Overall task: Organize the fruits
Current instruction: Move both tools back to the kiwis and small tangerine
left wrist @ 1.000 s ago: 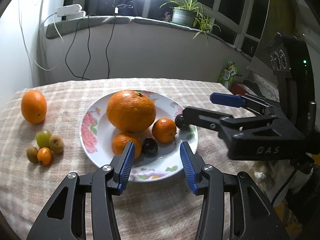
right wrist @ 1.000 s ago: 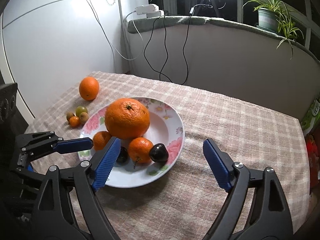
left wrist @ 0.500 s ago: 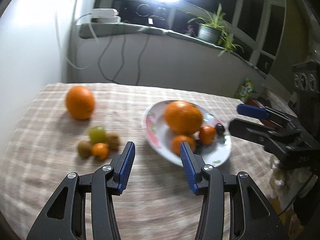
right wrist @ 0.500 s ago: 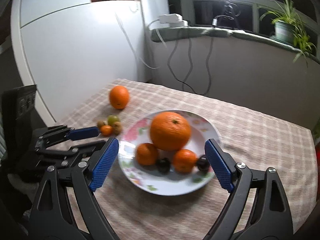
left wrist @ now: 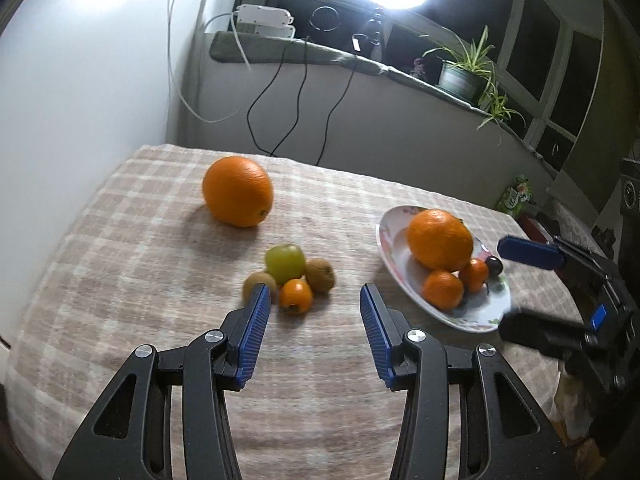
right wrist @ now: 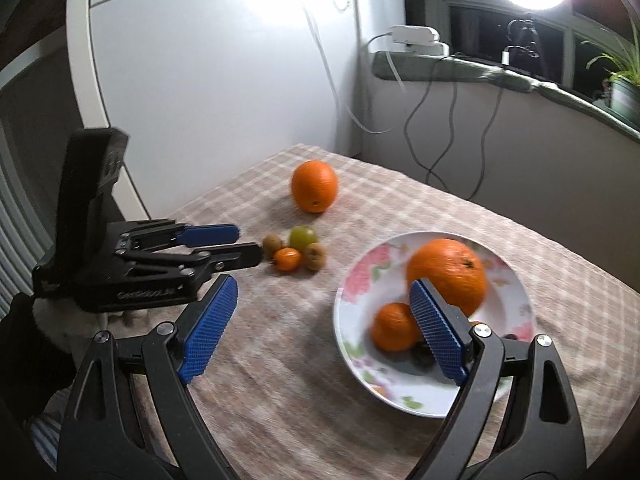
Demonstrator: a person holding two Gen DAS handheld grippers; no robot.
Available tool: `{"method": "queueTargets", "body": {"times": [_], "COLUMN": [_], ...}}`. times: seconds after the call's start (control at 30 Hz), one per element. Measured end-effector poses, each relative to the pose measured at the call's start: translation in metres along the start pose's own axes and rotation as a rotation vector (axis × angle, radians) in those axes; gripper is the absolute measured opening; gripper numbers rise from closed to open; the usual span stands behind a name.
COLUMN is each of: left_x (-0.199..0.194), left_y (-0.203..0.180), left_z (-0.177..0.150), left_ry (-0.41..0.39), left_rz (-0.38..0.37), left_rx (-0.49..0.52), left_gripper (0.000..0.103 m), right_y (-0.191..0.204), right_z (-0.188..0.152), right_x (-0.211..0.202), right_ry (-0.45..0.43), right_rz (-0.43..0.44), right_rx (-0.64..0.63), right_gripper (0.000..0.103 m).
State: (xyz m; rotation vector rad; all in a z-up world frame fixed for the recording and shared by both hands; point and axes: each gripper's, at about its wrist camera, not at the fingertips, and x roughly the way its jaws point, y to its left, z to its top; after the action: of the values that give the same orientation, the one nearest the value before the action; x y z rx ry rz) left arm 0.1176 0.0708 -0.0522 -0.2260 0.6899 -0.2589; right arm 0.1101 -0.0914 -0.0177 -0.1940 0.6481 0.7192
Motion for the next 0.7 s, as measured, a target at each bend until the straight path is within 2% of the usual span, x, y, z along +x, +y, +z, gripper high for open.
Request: {"method": "queueTargets", "body": {"times": [0.3,0.57,0.7], "left_x": [0.013,0.031,0.037], "left_y": [0.037,0.051,0.052], "left_z": [0.008,0.010,0.008], "left_ry": [0.053,0.117,0.137], "left_rz": [-0.050,-0.095,-0.109], "left_rx": [-0.074,-0.101,-0.103], "left_gripper": [0.031,0.029,0.029], "right_y": [0.032,0.044,0.040], "right_z": [0.003,0.004,0.003], "right_x": [0.027,0.067,0.088], "right_ry": [0.033,0.110,0.153], "right_rz": [0.058,0.049,0.050], "right_rx": [-0.036,0.001,0.051], "right_gripper": [0.089,0.058,0.049]}}
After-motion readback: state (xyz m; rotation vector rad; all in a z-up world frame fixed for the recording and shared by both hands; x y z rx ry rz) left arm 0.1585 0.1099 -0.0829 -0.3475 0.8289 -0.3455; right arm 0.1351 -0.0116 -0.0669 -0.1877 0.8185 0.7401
